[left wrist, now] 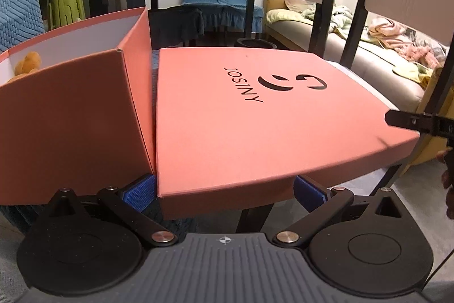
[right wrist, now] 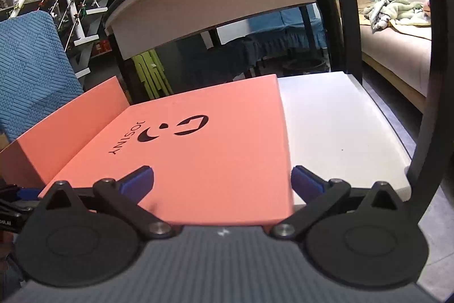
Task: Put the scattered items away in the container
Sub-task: 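Move both tools toward the pink box lid lying beside the box, then close the right gripper on the edge of the pink lid and lift it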
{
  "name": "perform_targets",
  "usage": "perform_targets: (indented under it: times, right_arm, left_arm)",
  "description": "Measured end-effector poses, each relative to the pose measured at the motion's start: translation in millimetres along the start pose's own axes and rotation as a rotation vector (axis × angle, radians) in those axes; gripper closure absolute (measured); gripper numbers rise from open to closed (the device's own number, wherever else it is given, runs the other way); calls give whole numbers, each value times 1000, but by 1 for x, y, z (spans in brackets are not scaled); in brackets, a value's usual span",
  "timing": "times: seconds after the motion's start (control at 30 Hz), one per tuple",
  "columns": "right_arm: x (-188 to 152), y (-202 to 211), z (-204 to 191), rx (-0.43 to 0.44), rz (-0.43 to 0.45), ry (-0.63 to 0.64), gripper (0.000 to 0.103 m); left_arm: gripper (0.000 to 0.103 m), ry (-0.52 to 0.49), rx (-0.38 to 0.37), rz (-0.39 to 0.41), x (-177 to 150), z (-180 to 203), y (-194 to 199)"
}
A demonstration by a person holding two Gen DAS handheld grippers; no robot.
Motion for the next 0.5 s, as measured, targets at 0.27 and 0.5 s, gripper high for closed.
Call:
perform_targets:
  times: [0.27,0.5]
  right_arm:
    - [-4,9,-13,-1,-4,8,0]
    - [-11,23,-21,-32,-23,29,0]
  left_arm:
    - [0,-25,-2,18,0,4,4]
    - [0,-47,-10,24,-7,11,14]
Point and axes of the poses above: each gripper's, at about its wrist camera, not at the fingertips, and y roughly against the way its jaws point, z to its right, x to its top, the point moved 5 cm from there along -y, roughly the way its jaws point, and after that the axes turned 10 degrees about -y, right-handed, at the moved point
